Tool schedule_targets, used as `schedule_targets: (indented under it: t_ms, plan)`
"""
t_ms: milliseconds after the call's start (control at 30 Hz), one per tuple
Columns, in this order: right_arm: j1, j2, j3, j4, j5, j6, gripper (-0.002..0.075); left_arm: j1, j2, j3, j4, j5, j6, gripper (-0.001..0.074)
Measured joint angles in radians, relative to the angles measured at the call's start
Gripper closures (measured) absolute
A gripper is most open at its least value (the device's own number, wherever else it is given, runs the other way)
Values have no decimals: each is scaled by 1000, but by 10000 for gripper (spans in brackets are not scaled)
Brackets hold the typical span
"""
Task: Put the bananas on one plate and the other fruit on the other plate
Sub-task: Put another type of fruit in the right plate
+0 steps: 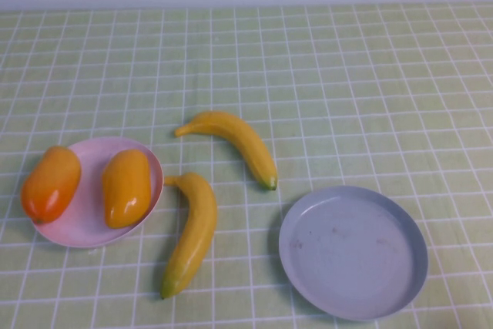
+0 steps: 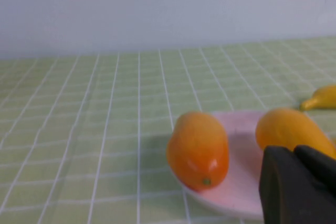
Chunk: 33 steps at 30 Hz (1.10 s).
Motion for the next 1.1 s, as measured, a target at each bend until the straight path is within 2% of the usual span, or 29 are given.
schedule_targets:
  t_ms: [267,1100]
  plan:
    - [0,0,0,0,2,0,743,8,-1,2,0,254,0,735]
    - [0,0,0,0,2,0,743,8,-2,2,2,259,0,735]
